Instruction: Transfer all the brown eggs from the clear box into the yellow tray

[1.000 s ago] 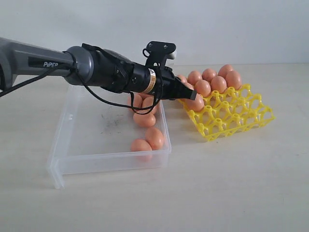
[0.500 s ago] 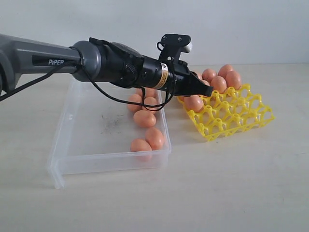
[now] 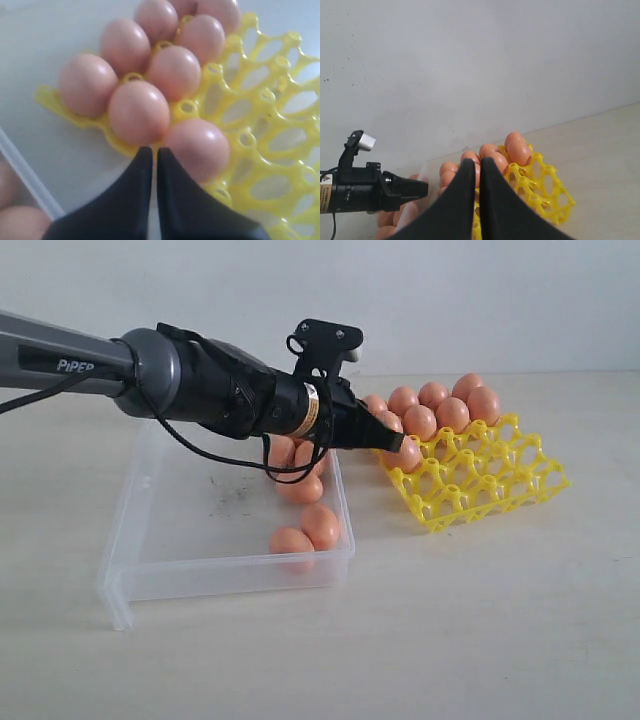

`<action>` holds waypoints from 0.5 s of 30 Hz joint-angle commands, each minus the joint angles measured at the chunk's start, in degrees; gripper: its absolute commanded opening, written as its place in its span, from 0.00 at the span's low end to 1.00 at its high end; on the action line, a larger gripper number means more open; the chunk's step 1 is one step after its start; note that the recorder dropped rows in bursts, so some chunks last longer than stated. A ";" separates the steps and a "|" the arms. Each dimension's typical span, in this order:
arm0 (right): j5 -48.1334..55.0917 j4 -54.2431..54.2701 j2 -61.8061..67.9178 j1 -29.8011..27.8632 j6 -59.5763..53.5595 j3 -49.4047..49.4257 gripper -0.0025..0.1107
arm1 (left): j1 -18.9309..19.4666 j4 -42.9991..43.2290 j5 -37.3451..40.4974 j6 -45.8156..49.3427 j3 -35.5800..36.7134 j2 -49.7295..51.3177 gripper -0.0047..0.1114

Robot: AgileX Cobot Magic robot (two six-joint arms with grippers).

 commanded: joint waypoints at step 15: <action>-0.04 -0.10 0.19 0.00 -0.12 0.22 0.02 | -0.31 -0.09 -1.84 17.45 9.69 -12.99 0.07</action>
